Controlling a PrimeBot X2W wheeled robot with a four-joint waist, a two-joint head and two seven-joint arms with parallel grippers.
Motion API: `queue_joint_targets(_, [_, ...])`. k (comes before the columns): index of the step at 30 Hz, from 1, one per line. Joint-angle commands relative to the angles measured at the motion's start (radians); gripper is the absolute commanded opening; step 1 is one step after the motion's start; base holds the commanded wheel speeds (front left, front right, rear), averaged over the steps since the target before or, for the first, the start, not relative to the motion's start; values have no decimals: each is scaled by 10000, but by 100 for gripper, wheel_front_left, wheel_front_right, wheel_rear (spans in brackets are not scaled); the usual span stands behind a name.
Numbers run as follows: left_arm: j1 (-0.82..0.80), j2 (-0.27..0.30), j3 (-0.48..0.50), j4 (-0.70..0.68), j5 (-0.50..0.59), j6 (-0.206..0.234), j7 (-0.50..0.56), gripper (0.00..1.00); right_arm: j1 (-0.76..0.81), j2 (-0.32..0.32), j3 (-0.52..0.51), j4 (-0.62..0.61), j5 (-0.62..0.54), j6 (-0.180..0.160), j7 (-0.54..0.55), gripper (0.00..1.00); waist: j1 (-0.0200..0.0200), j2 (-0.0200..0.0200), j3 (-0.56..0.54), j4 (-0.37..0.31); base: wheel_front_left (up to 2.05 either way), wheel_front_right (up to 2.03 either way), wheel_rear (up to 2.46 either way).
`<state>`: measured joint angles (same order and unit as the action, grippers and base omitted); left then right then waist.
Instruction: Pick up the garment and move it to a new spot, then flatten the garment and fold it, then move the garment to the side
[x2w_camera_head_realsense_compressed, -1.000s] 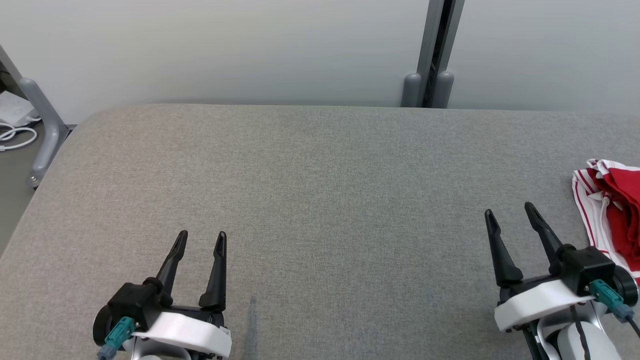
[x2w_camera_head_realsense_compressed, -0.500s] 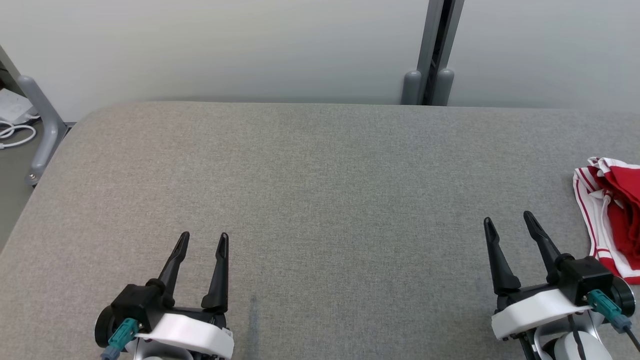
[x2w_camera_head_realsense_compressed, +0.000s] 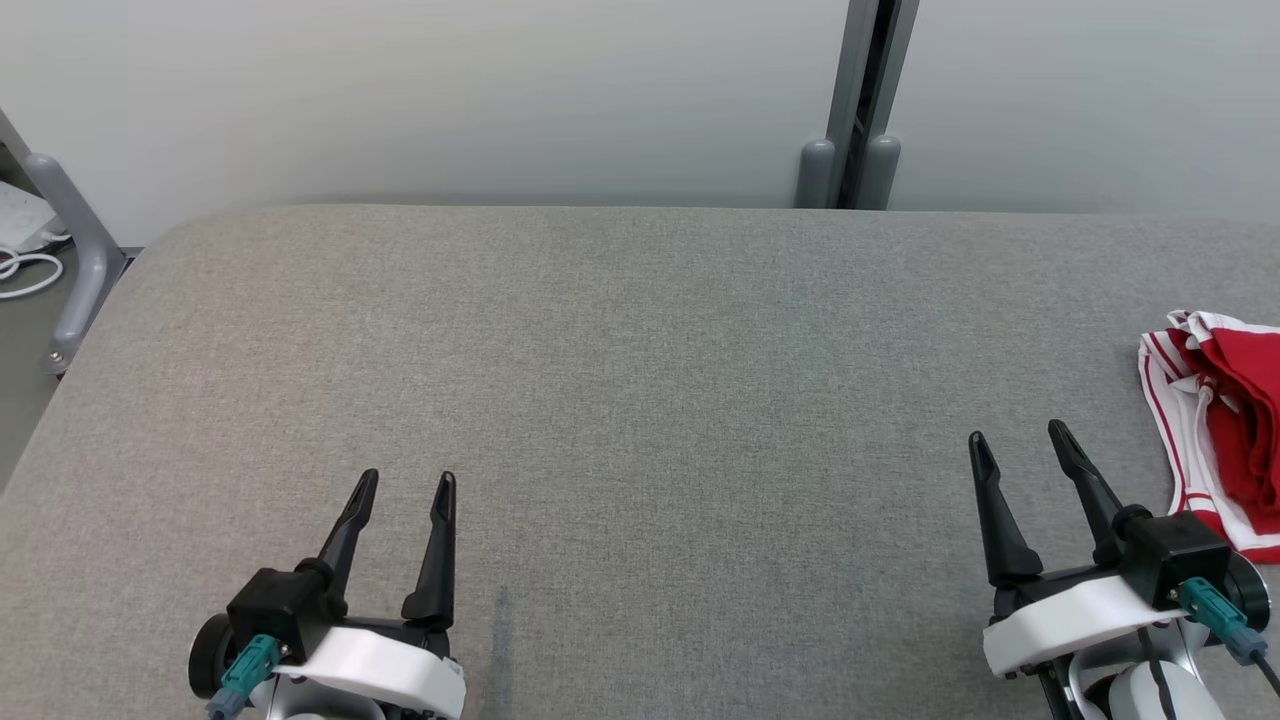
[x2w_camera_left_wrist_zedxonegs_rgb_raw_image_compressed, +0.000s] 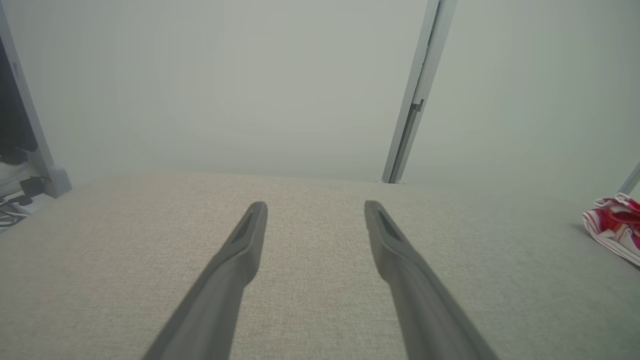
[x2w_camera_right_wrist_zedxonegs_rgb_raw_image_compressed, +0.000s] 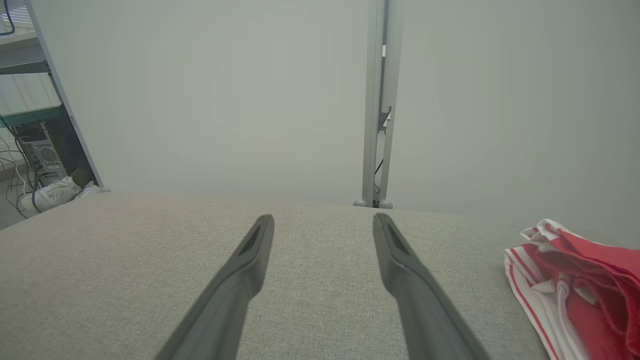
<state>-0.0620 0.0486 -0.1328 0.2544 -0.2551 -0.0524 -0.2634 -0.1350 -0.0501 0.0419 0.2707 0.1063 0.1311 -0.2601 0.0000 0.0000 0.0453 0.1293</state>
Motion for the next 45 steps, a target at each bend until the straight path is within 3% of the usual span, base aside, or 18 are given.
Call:
queue_joint_targets(1, [-90,46,81,17,29,-44,-8,100,-91,-25,7,-59,50,-8,-69,100,0,0,-4,-23,0,0,0])
queue_joint_targets(9, [0,46,237,101,-26,131,-8,100,-104,-24,27,-29,92,-8,-69,100,0,0,-53,-95,0,0,0])
queue_joint_targets(30, [129,46,319,-71,-642,68,-8,100,5,-24,176,-55,-100,-8,-70,100,0,0,-116,53,0,0,0])
queue_joint_targets(31, [93,0,269,-49,-602,52,1,0,-26,4,197,-9,-16,0,0,0,0,0,-116,53,0,0,0])
queue_joint_targets(36, [379,-55,206,322,-725,48,29,0,274,93,200,383,127,0,96,0,0,0,-116,49,0,0,0])
queue_joint_targets(45, [204,-40,253,301,-2351,-45,377,0,364,78,-264,207,1980,-1,681,0,0,0,-140,-49,0,0,0])
